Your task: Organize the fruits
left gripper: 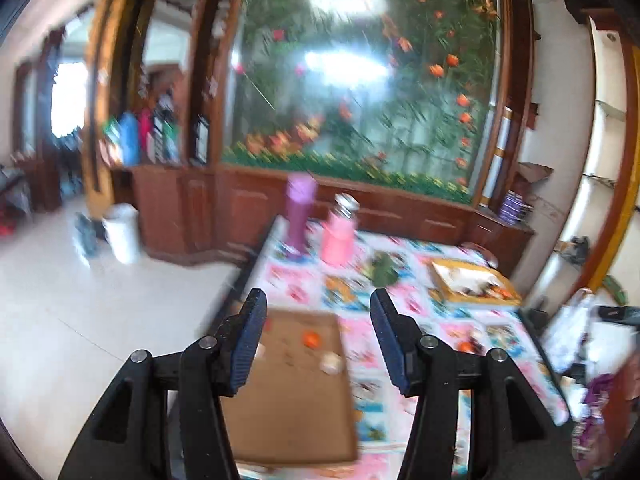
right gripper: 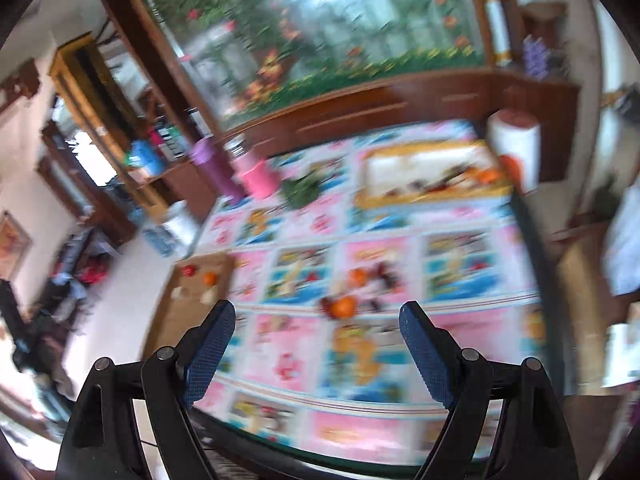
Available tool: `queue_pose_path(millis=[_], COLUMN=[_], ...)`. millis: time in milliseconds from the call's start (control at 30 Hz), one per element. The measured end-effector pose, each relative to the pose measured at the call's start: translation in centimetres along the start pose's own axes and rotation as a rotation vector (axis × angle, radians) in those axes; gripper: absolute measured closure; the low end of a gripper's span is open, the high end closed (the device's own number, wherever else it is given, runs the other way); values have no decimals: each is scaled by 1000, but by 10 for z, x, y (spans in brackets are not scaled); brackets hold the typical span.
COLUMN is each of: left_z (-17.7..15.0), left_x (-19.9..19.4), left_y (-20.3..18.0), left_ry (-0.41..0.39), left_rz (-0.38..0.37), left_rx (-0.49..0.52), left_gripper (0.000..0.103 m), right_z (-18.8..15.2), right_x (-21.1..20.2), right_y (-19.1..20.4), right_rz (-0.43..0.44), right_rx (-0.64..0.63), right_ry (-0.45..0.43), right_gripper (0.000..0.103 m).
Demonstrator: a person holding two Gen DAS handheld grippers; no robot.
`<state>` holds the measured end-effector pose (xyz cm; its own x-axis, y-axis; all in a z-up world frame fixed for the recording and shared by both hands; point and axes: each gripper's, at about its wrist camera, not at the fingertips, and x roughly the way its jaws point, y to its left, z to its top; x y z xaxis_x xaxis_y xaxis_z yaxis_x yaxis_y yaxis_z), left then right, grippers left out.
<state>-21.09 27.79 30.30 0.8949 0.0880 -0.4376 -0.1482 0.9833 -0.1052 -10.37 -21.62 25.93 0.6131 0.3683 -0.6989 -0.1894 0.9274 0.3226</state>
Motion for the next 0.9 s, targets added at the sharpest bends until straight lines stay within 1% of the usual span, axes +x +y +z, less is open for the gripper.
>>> queue_pose_path(millis=[33,67,133,167,200,267,333,400,433,533,567,600,633,667,700,733,767,833,900], left_z=[14,27,51,66,78,102,125,144,154,174,175,176,173,167,160,151,144,124,103], left_x=[-15,-29,-51,-64,-75,-97,-118,-133,-140,-154,-159,-161,-162,-161,-154,-140,-124,-89,-40], left_y=[9,17,37,52,66,96,123,147,158,184,193,200,208,212,213,211,207,190,166], left_ry=[-37,-68,-119,-141,-154,-187,-224,-253,-265,-280,-281,-278,-276,-274,-269,-251,-235,-207,-168], left_rz=[66,130,259,322,362,464,608,762,866,1156,1218,1242,1230,1188,1152,1120,1094,1023,902], left_rx=[25,43,49,28,4,-50,-76,-90,-88,-68,-76,-97,-123,-152,-160,-144,-117,-55,-10], left_gripper=[47,43,43,43,43,43,43,42,42,42,42,42,42,42,42,42,42,42,42], right_z=[6,14,26,32,38,49,56,62,65,74,78,82,85,87,90,92,92,90,80], right_x=[-23,-52,-99,-127,-151,-206,-257,-299,-316,-365,-381,-394,-406,-413,-416,-414,-408,-383,-347], right_y=[-10,-22,-42,-51,-60,-79,-95,-107,-110,-113,-113,-111,-109,-106,-103,-101,-101,-104,-107], right_rz=[-63,-142,-271,-347,-415,-550,-658,-768,-823,-1032,-1112,-1177,-1225,-1258,-1301,-1348,-1368,-1334,-1279], right_rx=[-9,-14,-17,-14,-10,0,39,75,84,97,99,106,110,105,92,73,58,31,-8], right_ry=[-19,-44,-88,-120,-151,-223,-278,-310,-318,-343,-351,-360,-375,-386,-395,-397,-396,-375,-340], right_gripper=[15,15,15,15,15,15,15,15,15,15,15,15,15,15,14,12,11,11,11])
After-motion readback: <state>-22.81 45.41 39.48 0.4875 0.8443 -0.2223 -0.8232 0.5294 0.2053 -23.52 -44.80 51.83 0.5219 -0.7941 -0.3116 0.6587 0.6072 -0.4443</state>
